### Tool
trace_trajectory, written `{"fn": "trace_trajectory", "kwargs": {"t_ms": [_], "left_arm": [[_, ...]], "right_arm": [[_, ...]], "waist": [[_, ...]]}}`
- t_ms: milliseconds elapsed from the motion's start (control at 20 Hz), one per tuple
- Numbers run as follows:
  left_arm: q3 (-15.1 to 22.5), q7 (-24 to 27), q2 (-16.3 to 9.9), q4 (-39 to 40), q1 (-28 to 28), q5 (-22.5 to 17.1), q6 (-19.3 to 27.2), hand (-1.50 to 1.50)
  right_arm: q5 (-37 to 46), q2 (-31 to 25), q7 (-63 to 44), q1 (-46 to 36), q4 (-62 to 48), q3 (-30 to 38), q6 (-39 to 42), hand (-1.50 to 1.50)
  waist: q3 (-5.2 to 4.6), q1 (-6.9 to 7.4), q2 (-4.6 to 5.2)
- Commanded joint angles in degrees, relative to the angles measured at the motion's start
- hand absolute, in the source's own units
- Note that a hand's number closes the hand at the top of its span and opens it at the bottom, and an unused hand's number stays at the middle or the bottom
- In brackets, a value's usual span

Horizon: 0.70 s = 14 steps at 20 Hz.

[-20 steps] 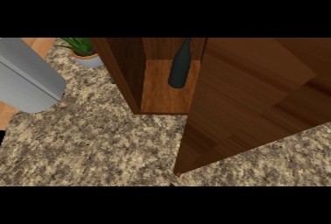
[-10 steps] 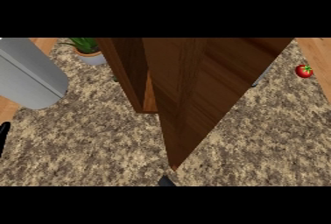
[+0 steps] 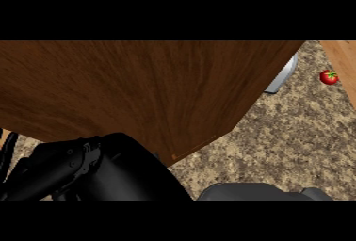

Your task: Pick up the wine, place it into the cabinet and close the cabinet

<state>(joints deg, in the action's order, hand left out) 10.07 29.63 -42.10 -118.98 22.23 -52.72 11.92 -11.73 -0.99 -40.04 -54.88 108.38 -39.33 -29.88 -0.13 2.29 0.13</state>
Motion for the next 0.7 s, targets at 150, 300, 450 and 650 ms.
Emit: {"fn": "trace_trajectory", "kwargs": {"t_ms": [150,300,450,650], "left_arm": [[-0.85,-2.02,1.63,1.3,-3.33,1.01,1.33,-1.5],[-3.91,-2.53,1.22,1.15,-1.66,-0.26,0.14,-1.5],[-4.22,-2.59,1.7,0.61,-0.1,0.98,-1.14,-1.5],[-4.48,-3.82,3.52,2.09,-1.91,1.71,-1.13,-1.5]], "right_arm": [[-0.58,0.97,6.73,-13.12,-18.3,8.24,5.92,1.5],[1.72,0.97,10.09,-15.41,-25.05,10.29,6.57,1.5],[0.2,0.96,14.73,-14.04,-31.86,12.3,8.66,1.5],[-1.06,0.27,16.81,-14.84,-36.47,17.4,14.57,1.5]], "waist": [[0.07,-1.18,0.17],[0.07,-0.94,0.03],[0.08,-0.65,0.07],[0.1,-1.31,0.04]]}}
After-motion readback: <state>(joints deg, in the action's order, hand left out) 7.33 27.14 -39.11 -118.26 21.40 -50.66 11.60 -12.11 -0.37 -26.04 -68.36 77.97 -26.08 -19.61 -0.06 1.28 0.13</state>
